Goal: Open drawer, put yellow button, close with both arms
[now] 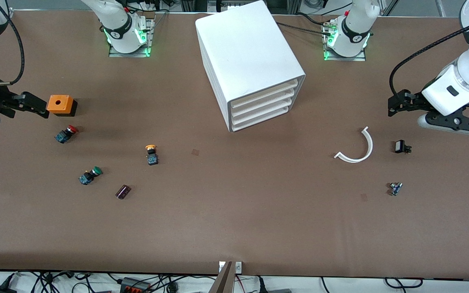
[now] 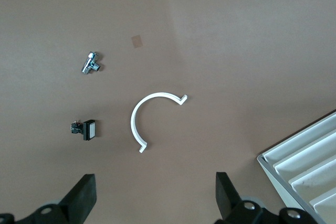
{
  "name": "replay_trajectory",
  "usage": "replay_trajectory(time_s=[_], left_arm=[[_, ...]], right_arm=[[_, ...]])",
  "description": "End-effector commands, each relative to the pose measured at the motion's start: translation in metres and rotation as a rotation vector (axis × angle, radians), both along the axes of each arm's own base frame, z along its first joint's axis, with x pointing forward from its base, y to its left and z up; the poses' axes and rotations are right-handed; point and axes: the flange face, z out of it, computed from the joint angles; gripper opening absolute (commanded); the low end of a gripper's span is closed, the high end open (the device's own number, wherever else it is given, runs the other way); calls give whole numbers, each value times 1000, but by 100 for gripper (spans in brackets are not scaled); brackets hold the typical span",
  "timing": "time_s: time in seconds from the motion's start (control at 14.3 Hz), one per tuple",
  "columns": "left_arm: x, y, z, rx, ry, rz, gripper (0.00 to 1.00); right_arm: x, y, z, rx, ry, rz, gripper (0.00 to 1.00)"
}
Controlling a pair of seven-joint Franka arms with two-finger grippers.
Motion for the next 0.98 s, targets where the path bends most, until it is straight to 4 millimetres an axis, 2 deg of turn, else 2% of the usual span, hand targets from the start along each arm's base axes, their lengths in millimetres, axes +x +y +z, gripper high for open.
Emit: replay_trajectory(time_s=[0.0,0.21,0.35,0.63,0.77,0.84,0.91], left_arm=[[5,2,4,11,-9,5,100],[5,2,5,11,-11,5,100],[5,2,4,13,-10,5,100],[6,-1,-2,23,9,-8,100],[15,-10,-33,11,75,-23,100],[14,-14,-37,11,95,-35,100],[15,-20,-43,3,105,-43,100]], right_arm=[[-2,-1,2,-11,-10,11,100],[-1,2,0,-10,-9,17,100],[5,13,-12,-1,11,34,100],[28,68,-62,1,54,122,100],[37,97,-91,3,65,164,100],[39,112,-100,18,67,179,100],[41,119,-106,35,73,174,100]])
